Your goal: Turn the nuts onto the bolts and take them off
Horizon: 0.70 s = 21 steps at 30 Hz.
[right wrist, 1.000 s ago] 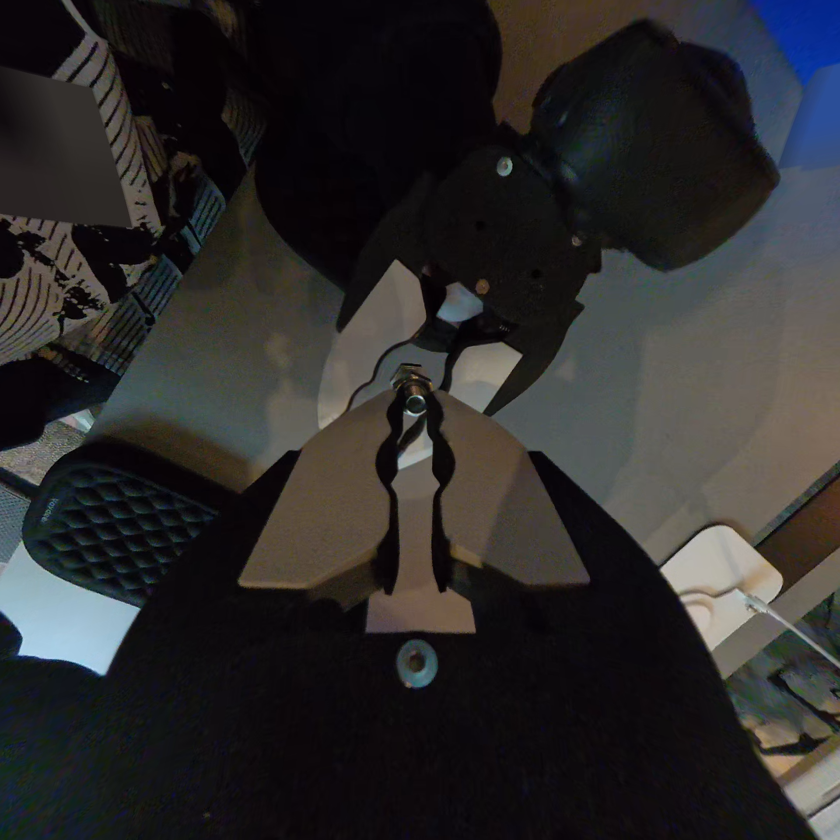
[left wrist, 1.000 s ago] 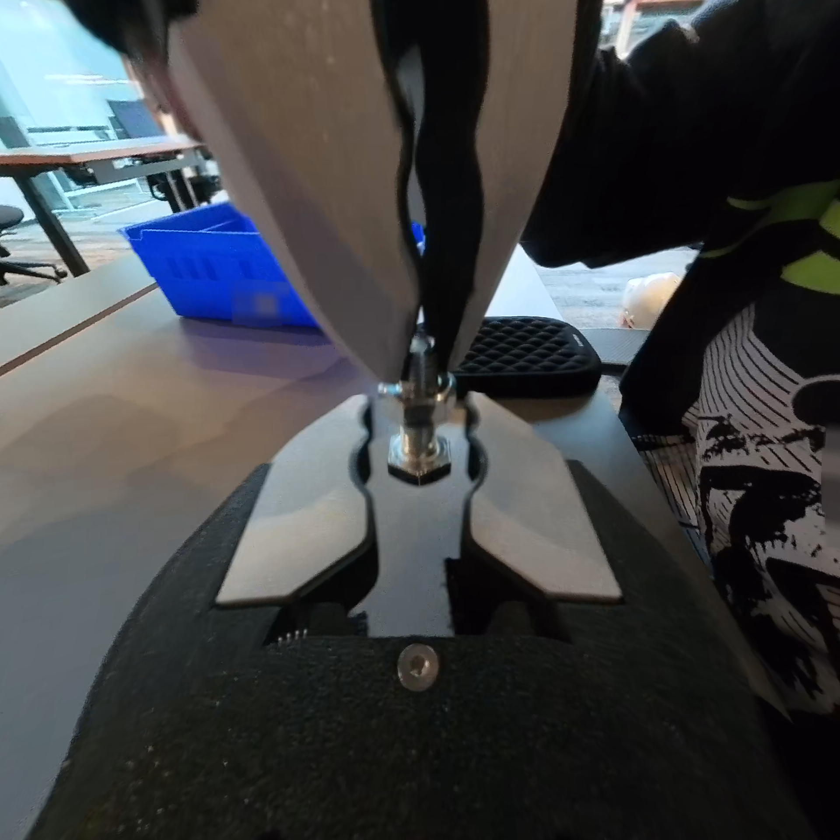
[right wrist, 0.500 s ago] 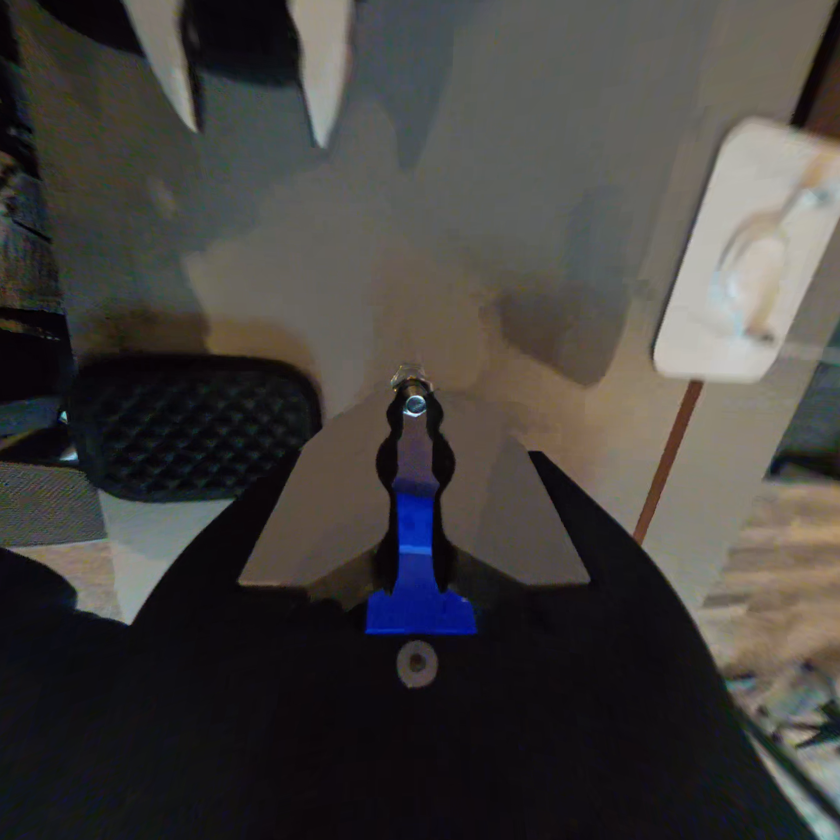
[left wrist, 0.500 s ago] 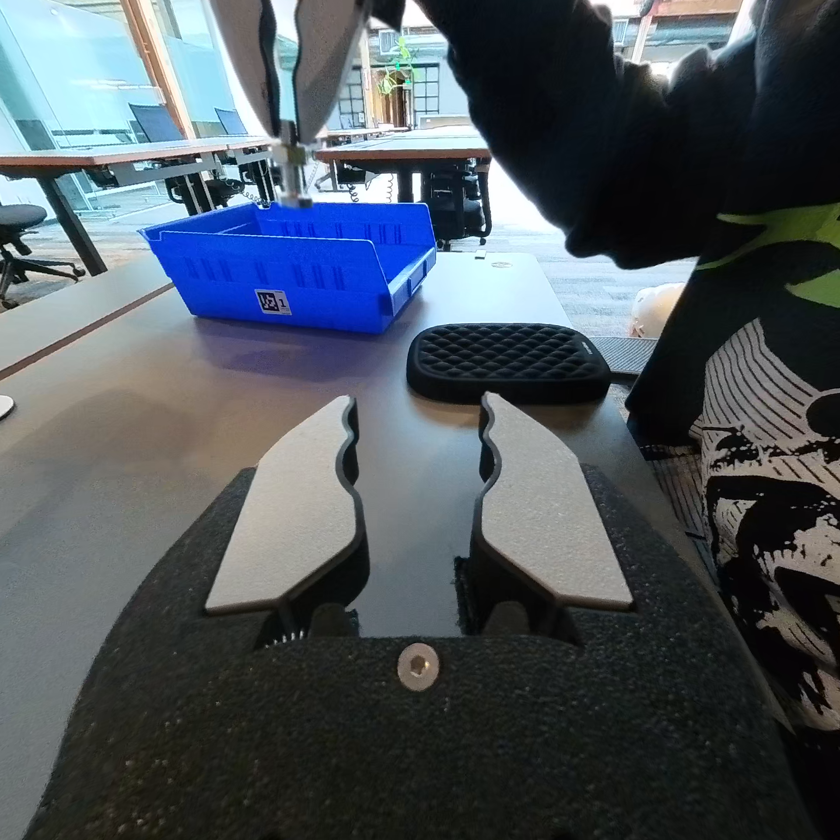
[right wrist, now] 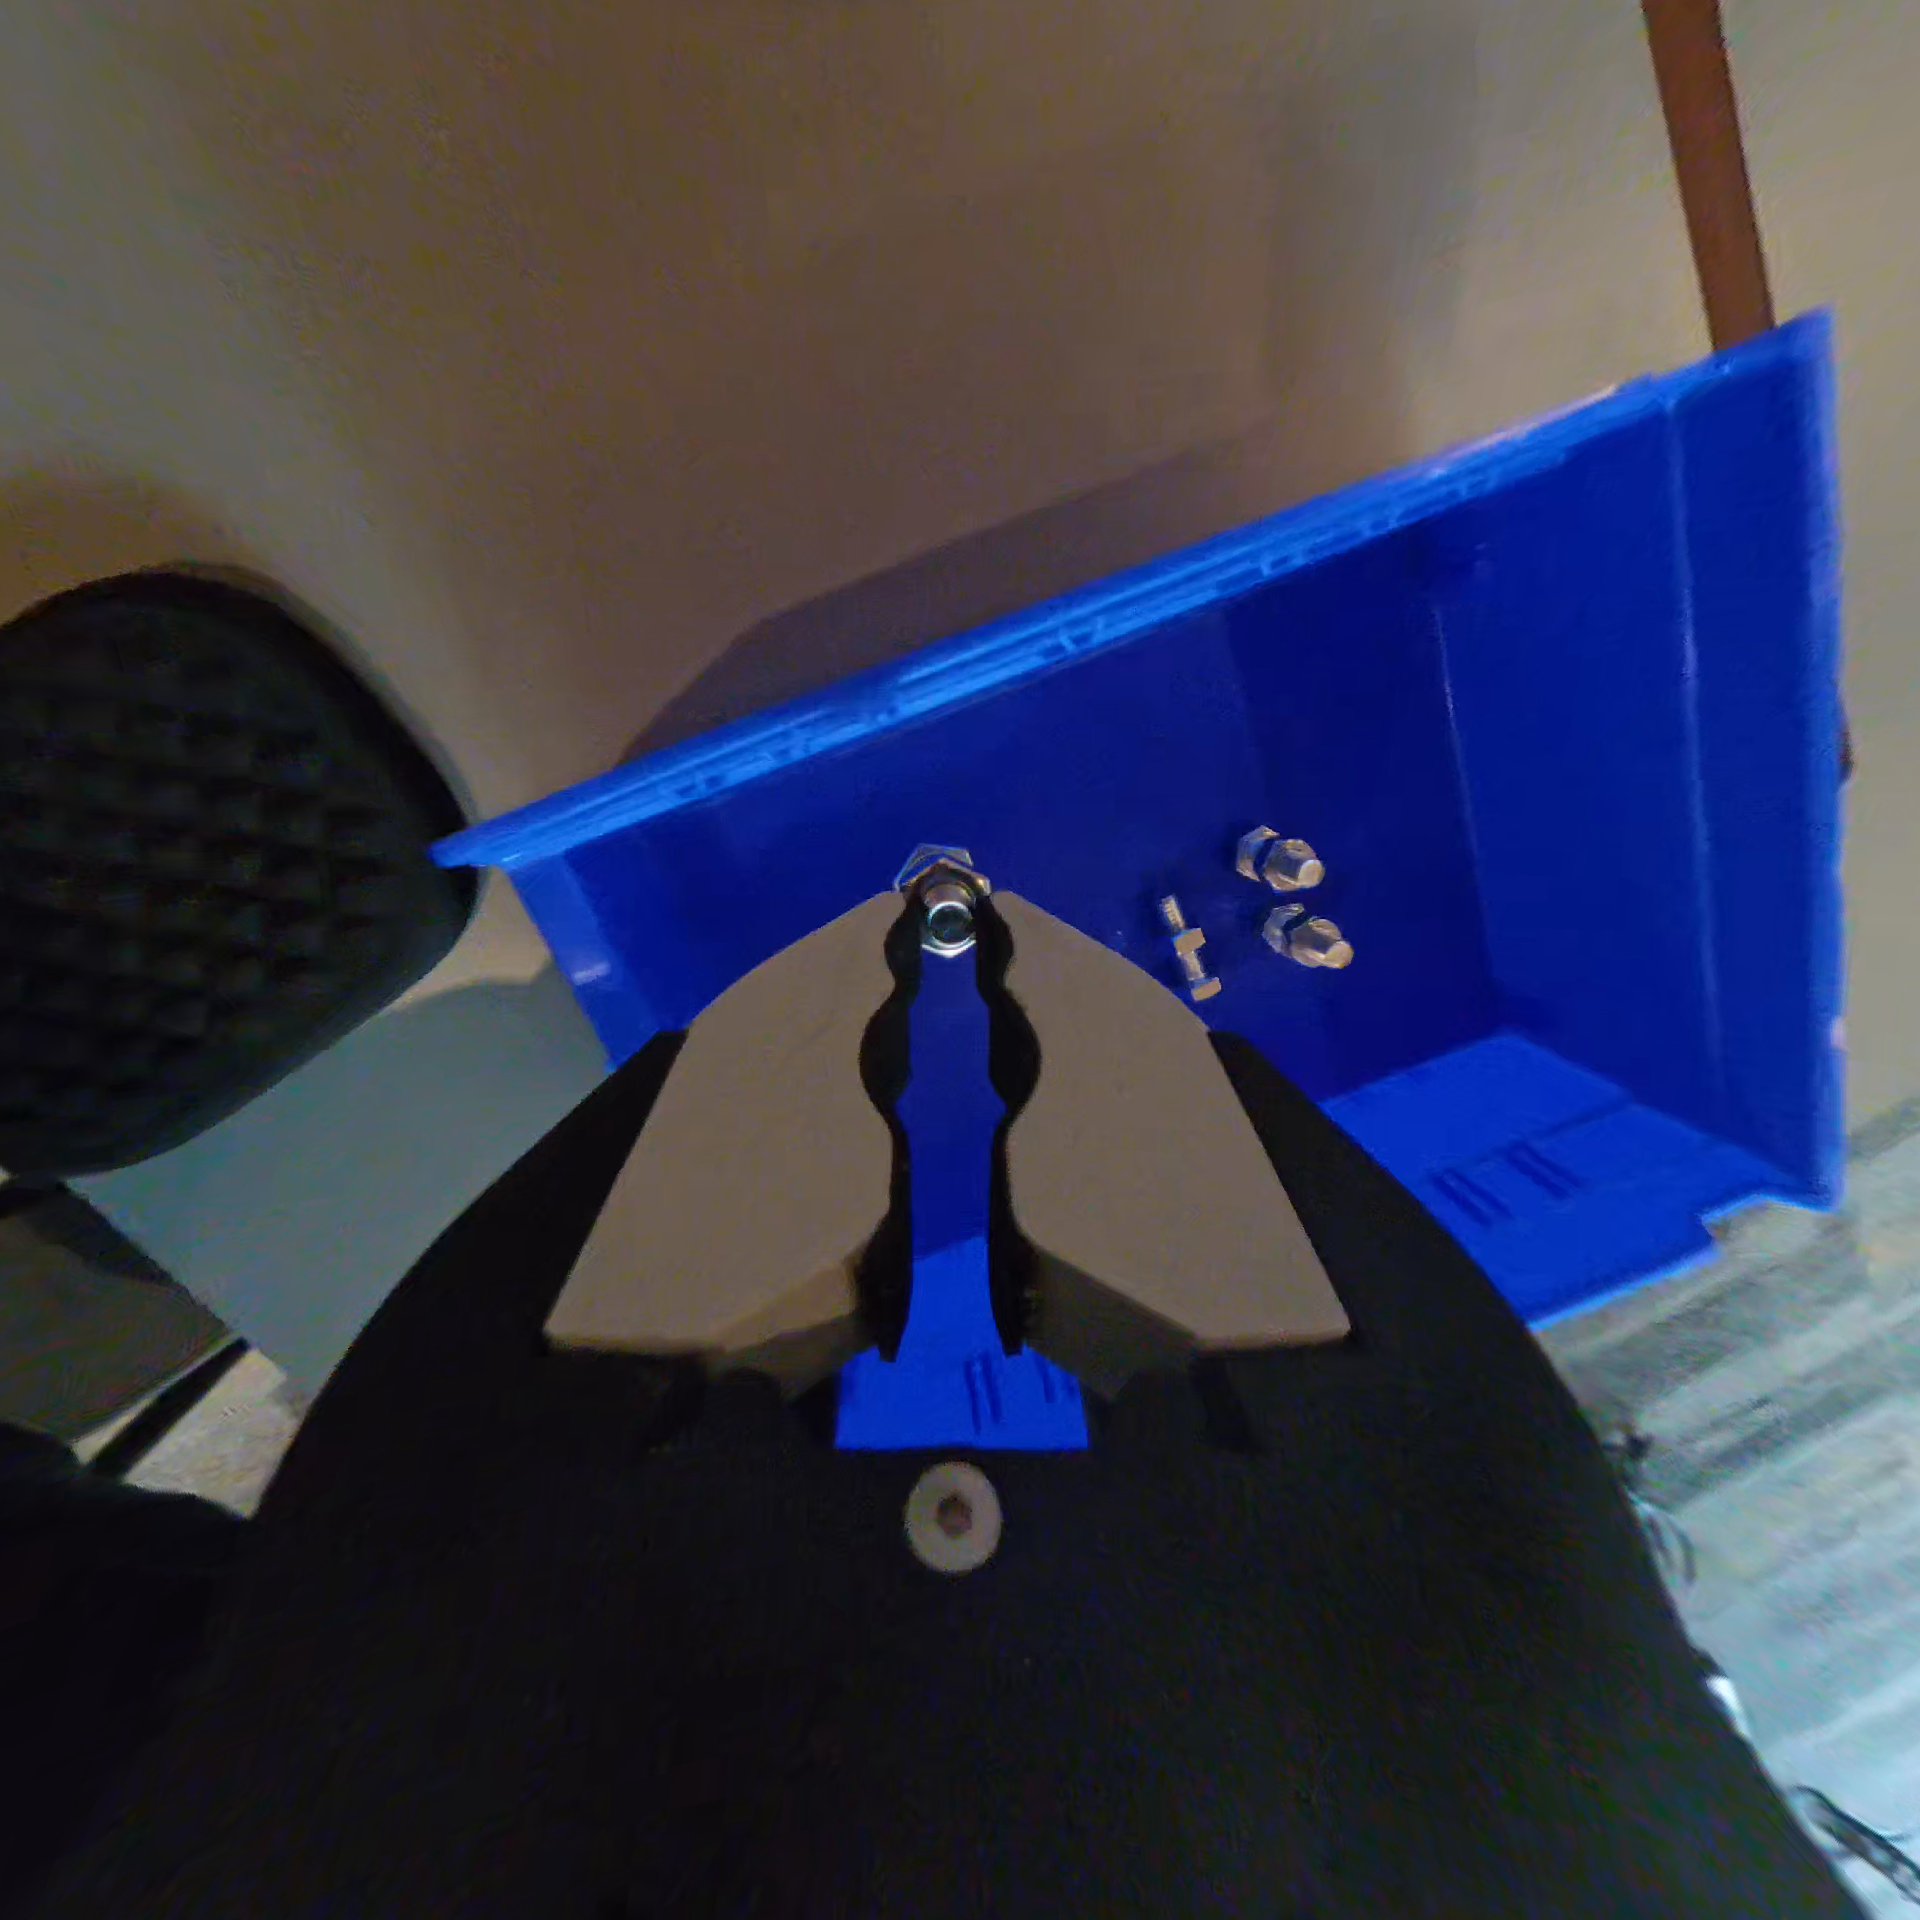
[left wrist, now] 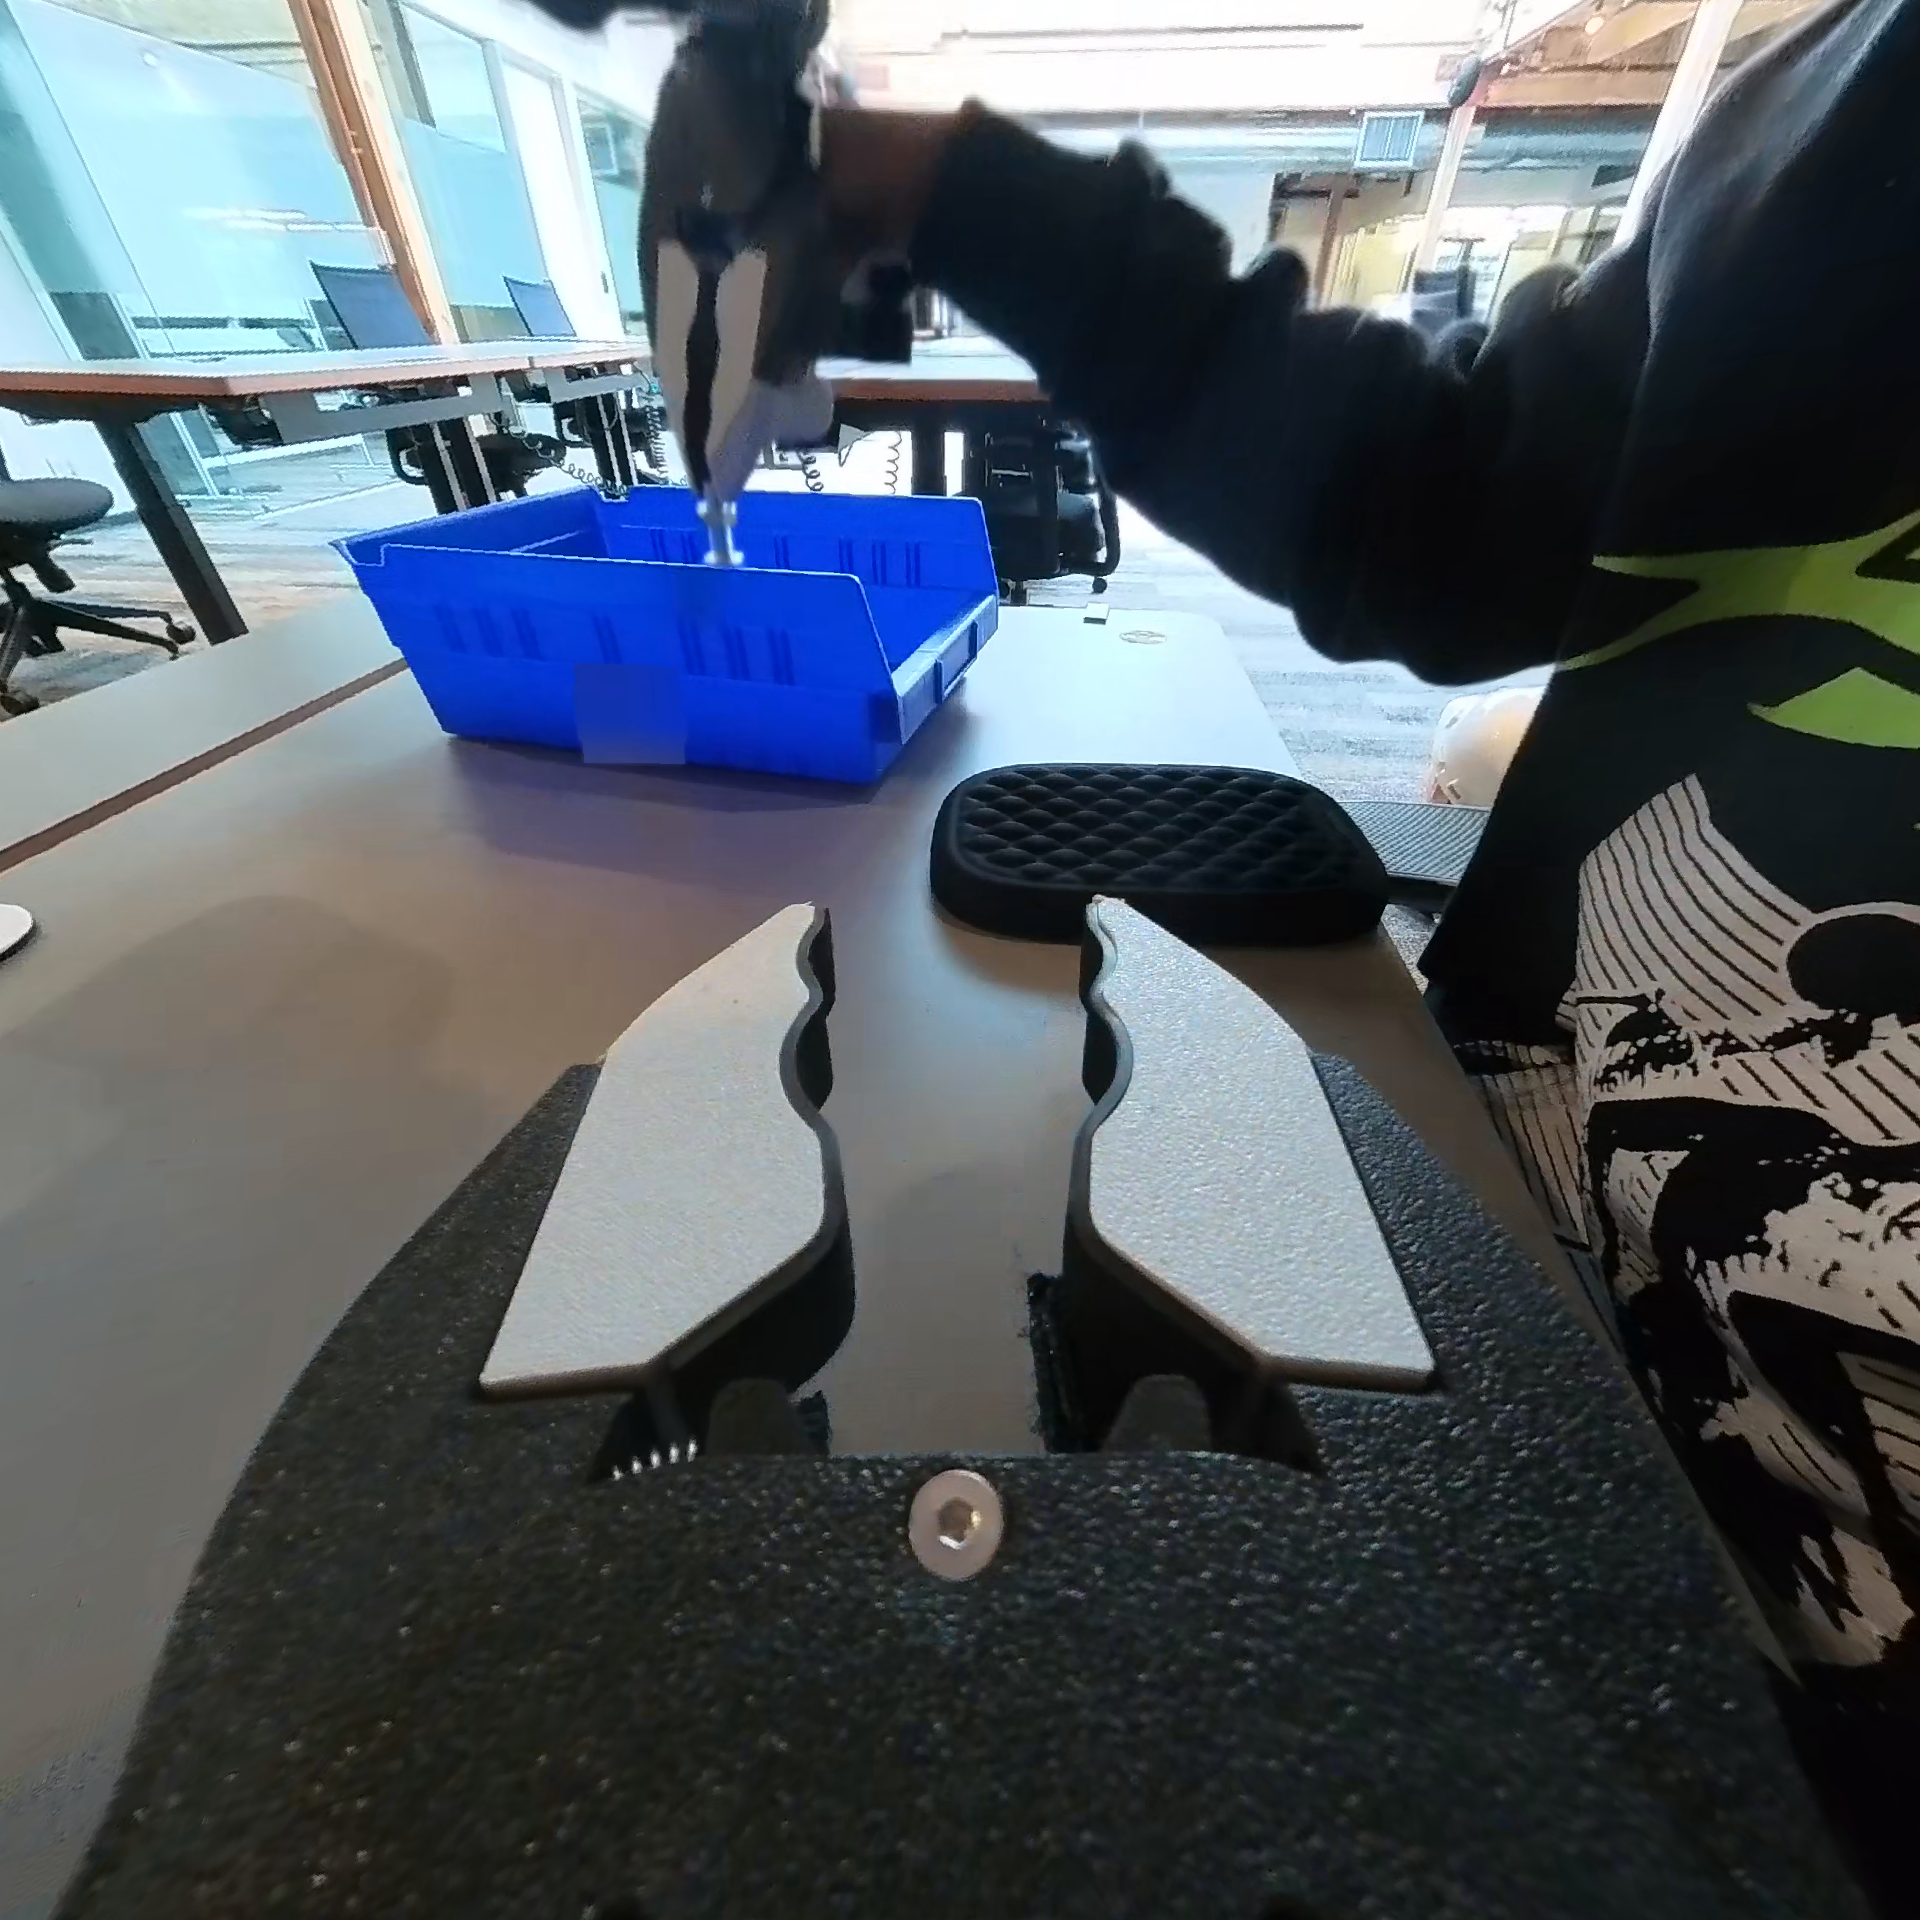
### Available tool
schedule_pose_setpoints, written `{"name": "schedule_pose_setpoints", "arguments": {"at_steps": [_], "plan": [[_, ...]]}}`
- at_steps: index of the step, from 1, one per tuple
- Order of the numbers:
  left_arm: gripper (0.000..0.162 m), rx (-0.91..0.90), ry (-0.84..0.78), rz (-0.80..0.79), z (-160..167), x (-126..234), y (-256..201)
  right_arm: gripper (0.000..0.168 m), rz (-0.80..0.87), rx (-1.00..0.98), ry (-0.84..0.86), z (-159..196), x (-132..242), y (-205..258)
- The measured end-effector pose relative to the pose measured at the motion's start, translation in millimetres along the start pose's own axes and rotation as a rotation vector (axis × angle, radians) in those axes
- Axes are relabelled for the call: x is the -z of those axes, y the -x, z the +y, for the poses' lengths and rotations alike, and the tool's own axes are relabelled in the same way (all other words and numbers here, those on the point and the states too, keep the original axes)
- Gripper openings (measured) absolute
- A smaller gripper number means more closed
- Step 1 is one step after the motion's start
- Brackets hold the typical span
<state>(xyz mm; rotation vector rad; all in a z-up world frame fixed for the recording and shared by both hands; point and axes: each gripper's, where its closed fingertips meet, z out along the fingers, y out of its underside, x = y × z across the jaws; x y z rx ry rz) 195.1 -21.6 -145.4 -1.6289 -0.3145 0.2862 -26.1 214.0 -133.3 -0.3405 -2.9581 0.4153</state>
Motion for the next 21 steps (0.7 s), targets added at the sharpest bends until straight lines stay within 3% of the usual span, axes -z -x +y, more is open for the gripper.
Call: {"name": "schedule_pose_setpoints", "arguments": {"at_steps": [10, 21], "plan": [[0.044, 0.009, -0.01, 0.002, -1, 1, 1, 0.009, -0.021, -0.155, 0.033, 26, -61, -26], [0.044, 0.006, -0.009, 0.003, -1, 1, 1, 0.01, -0.028, -0.179, 0.051, 34, -77, -28]]}}
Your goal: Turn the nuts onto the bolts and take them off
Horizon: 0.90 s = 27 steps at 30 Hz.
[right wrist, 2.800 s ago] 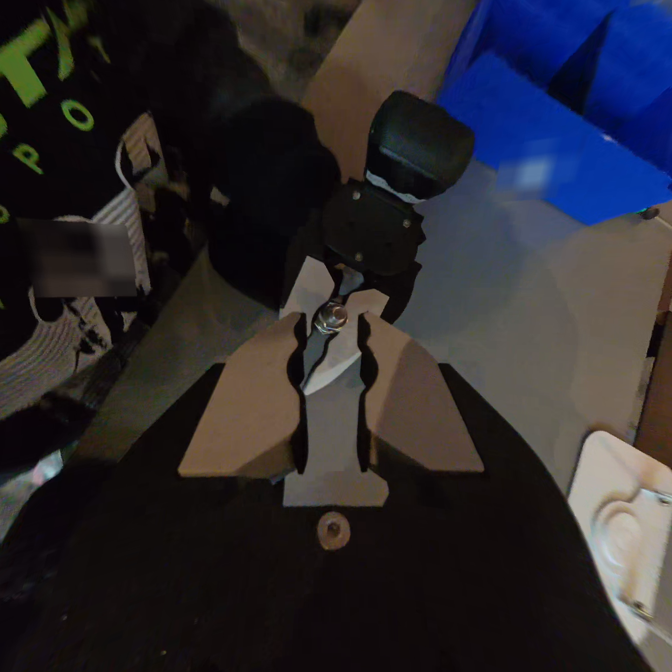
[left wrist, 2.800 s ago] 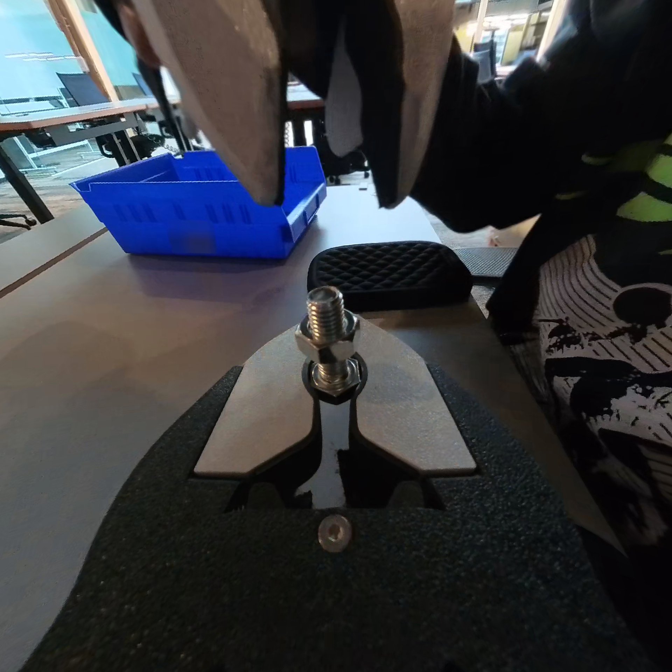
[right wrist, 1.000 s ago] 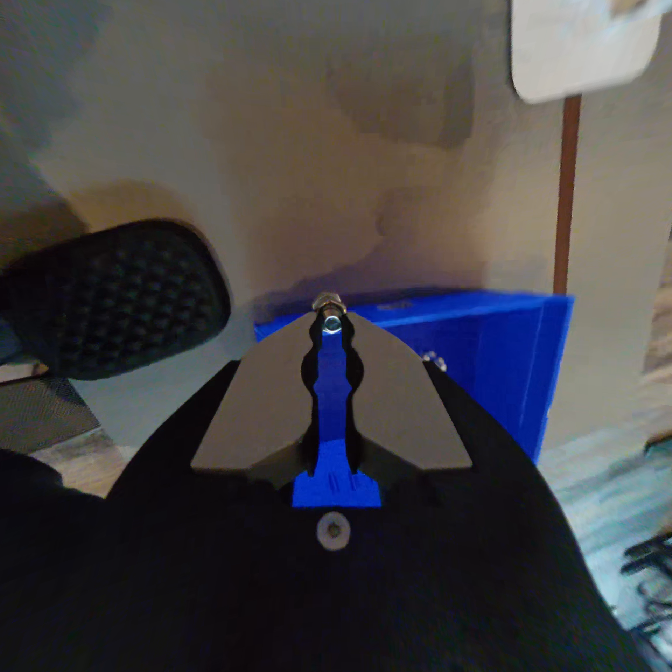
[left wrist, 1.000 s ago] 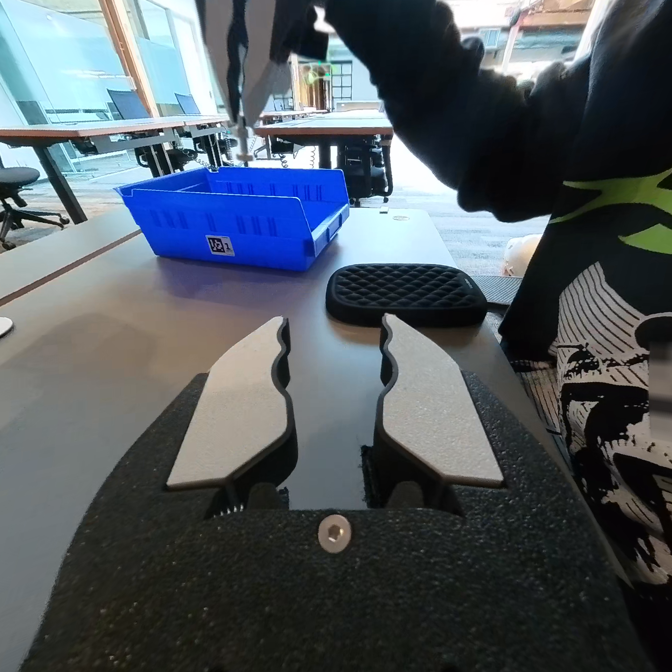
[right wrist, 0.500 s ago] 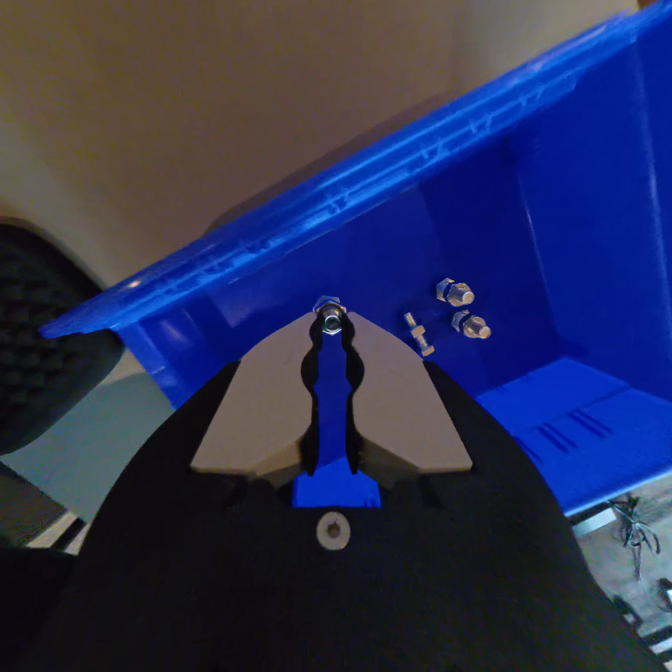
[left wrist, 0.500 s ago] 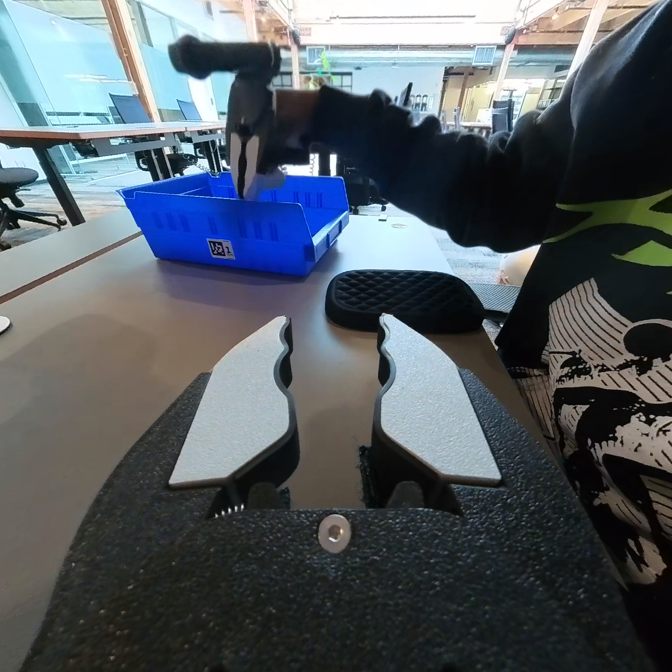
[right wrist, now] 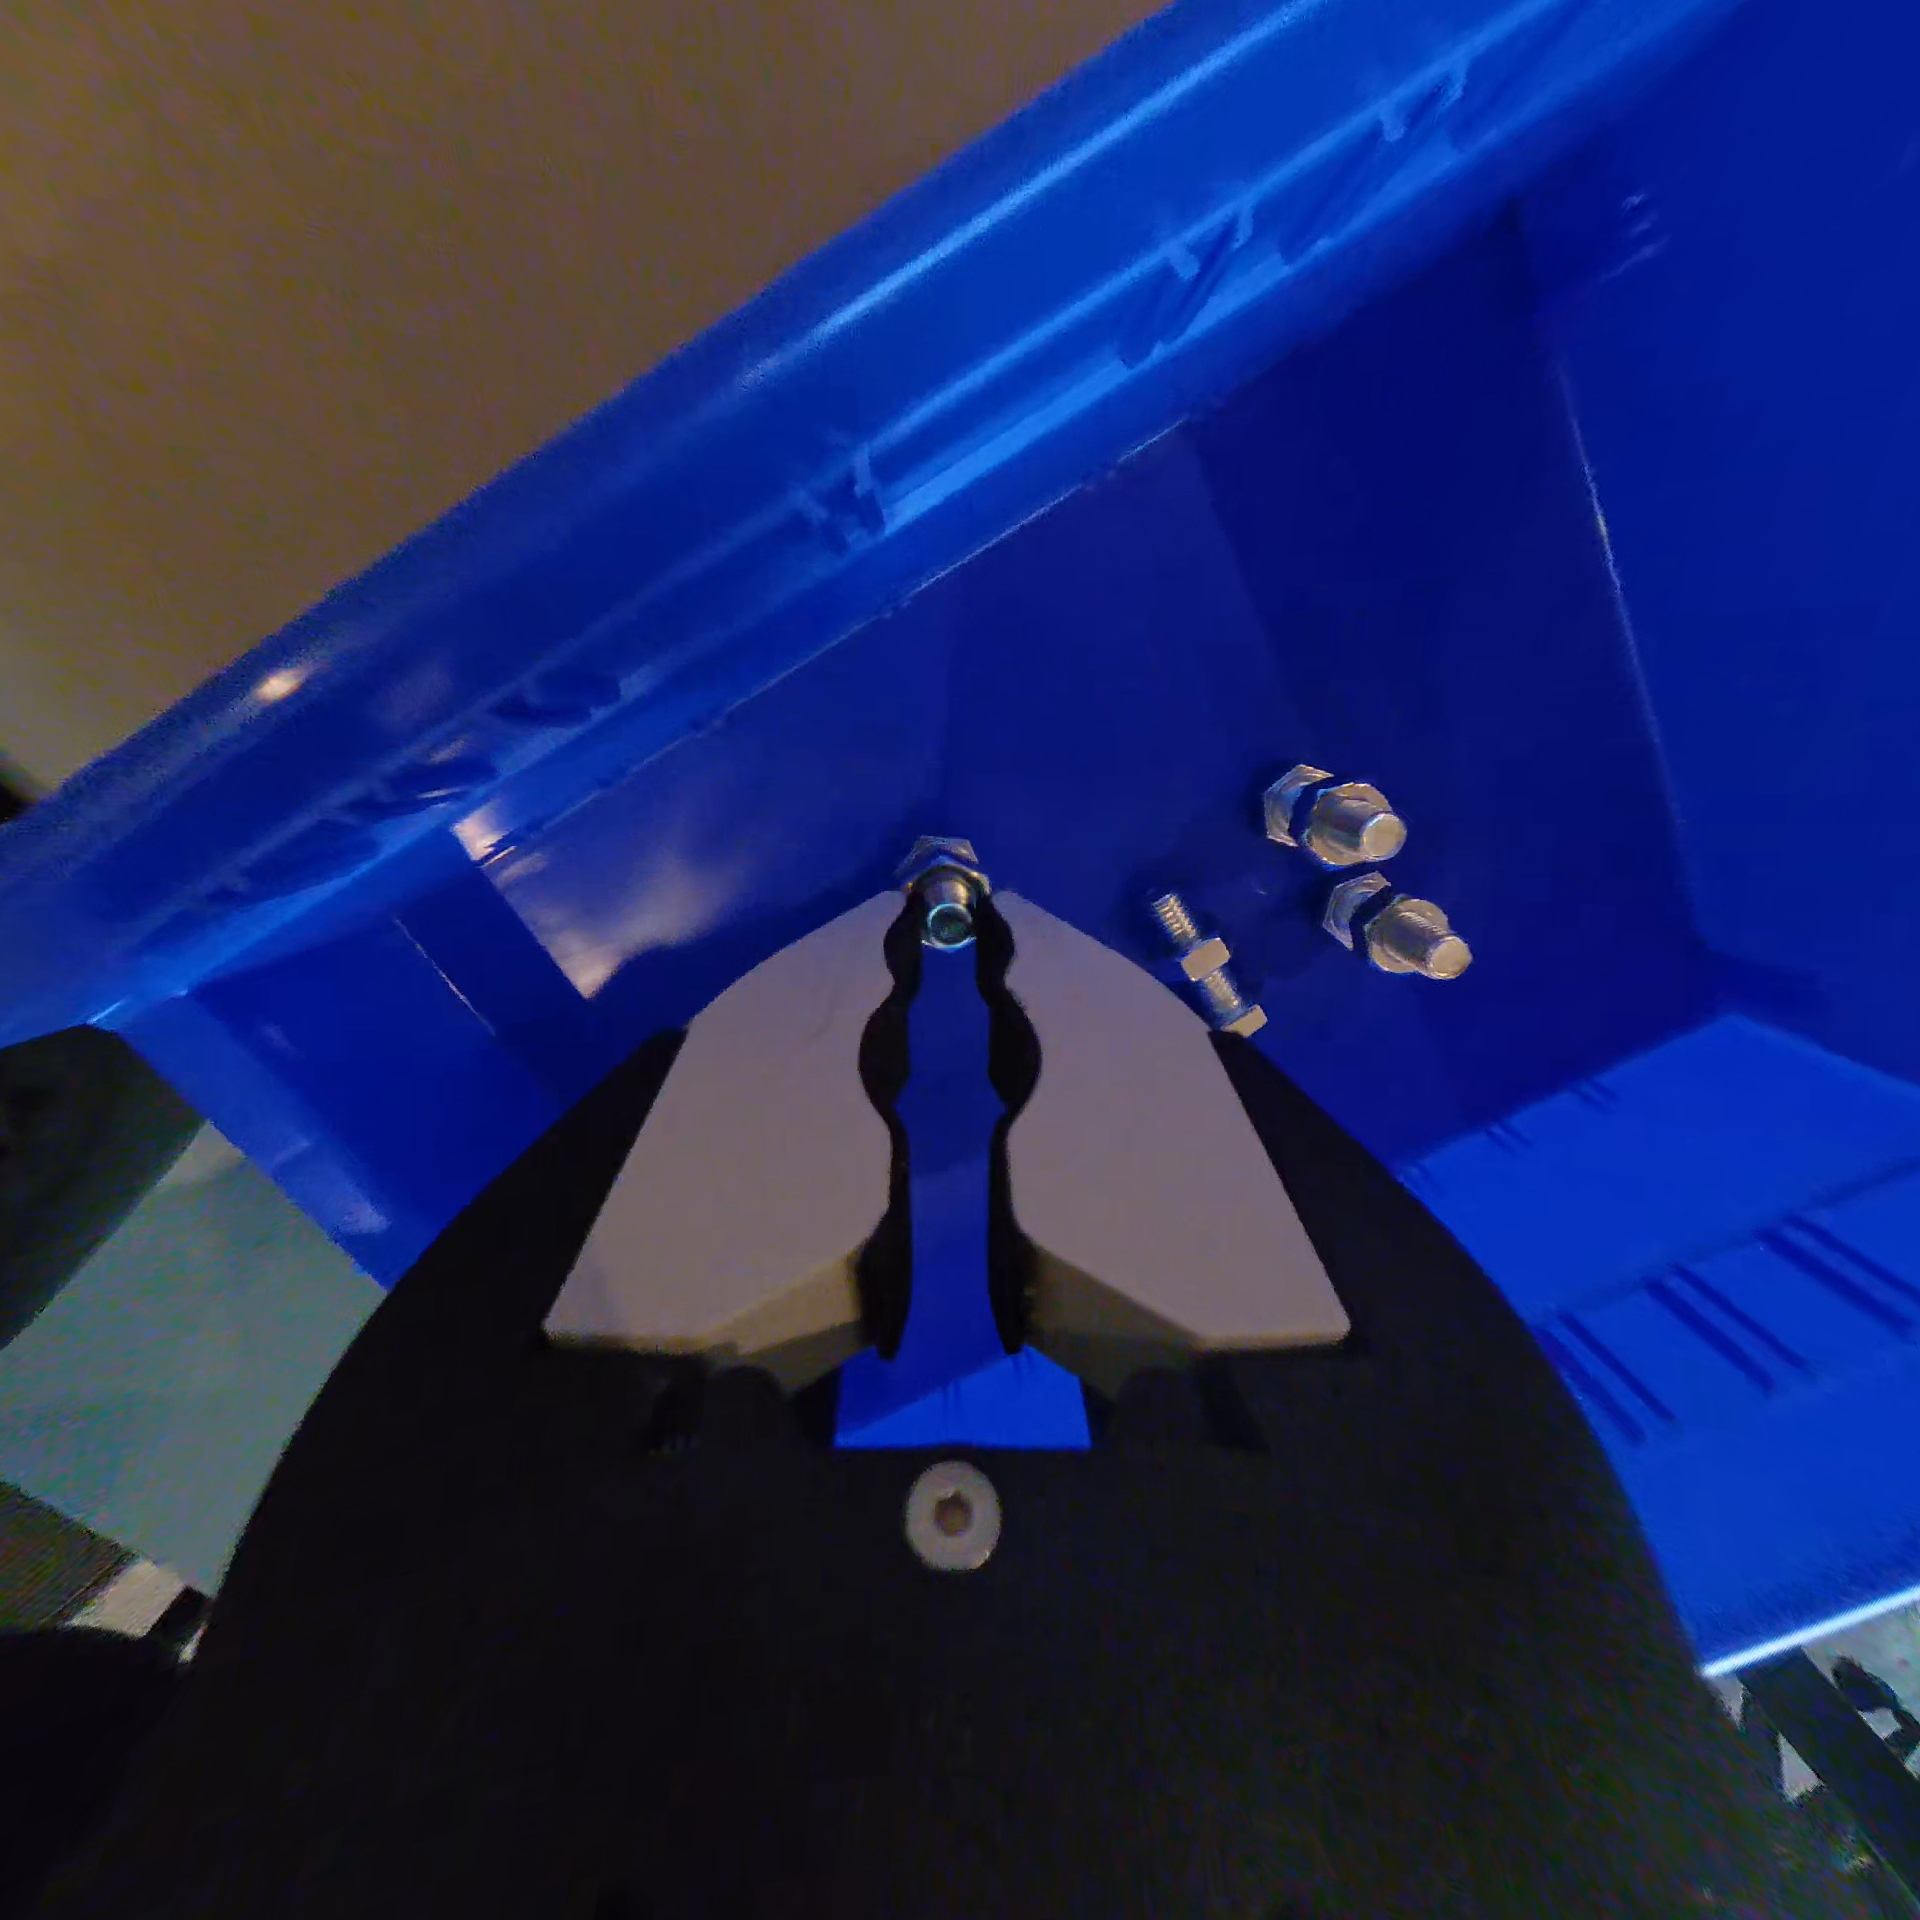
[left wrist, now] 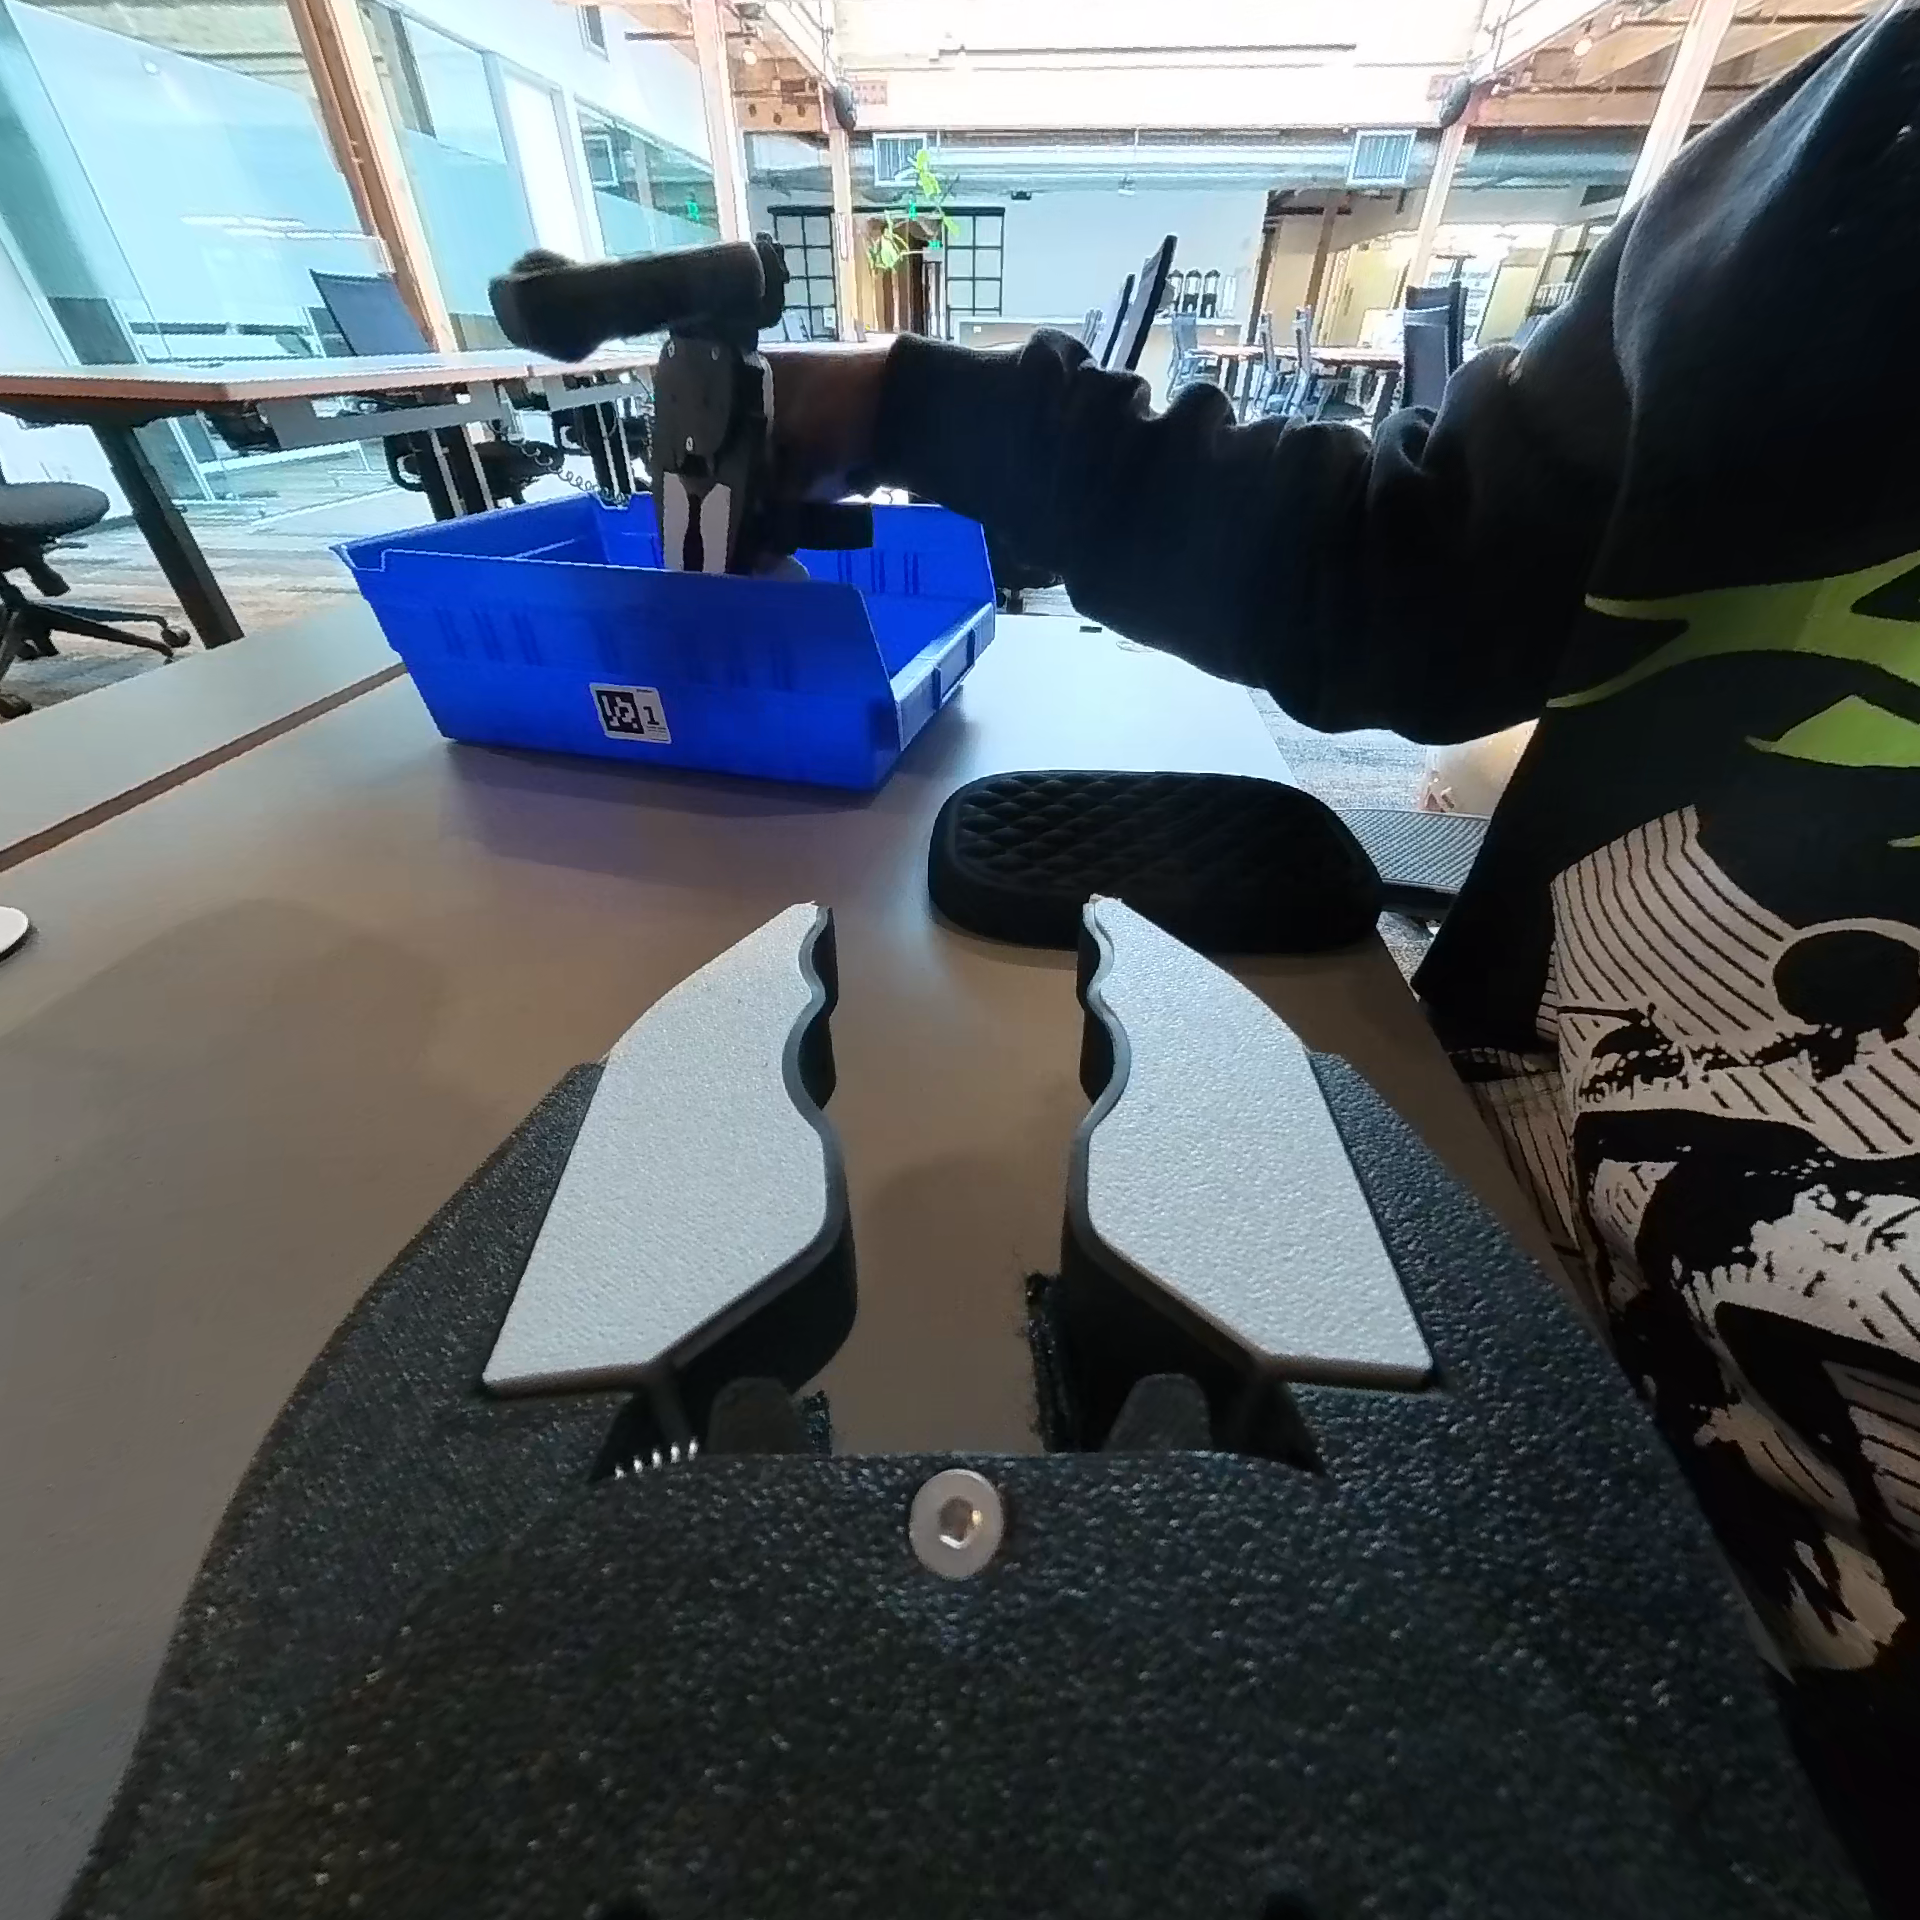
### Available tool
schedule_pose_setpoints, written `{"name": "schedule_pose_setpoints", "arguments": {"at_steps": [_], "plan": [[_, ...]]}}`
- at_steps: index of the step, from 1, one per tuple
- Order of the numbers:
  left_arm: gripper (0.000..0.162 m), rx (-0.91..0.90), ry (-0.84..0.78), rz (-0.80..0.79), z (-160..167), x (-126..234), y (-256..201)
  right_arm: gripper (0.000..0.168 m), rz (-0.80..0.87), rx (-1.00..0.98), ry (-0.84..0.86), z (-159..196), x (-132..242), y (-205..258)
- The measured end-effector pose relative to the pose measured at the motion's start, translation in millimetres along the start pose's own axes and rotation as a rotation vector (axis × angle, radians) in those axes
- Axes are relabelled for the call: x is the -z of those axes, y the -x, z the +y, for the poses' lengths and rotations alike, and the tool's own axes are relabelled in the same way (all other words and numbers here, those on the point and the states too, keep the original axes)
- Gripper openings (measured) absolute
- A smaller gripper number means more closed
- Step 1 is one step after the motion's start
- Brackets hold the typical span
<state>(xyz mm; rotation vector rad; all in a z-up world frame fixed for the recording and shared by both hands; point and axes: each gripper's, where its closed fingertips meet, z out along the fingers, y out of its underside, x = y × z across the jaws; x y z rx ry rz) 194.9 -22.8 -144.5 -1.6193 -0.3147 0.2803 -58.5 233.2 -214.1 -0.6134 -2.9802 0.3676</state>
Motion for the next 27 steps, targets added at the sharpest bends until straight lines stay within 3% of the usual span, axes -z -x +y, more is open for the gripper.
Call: {"name": "schedule_pose_setpoints", "arguments": {"at_steps": [5, 11, 14, 18, 23, 27], "plan": [[0.044, 0.0, -0.001, 0.0, 0, 0, 0, 0.016, -0.002, -0.015, -0.029, -3, 8, 2], [0.044, -0.003, 0.001, -0.005, 0, 0, 1, 0.047, 0.097, -0.164, -0.093, 4, 42, -14], [0.045, 0.018, -0.01, -0.027, -1, 1, 5, 0.055, 0.142, -0.29, -0.147, 17, 63, -27], [0.062, 0.077, 0.028, -0.161, -6, -2, 31, 0.063, 0.199, -0.428, -0.188, 44, 85, -41], [0.082, 0.103, 0.089, -0.387, -49, -25, 72, 0.067, 0.216, -0.544, -0.227, 74, 101, -48], [0.083, 0.202, 0.107, -0.453, -81, -69, 102, 0.068, 0.205, -0.622, -0.246, 92, 105, -49]]}}
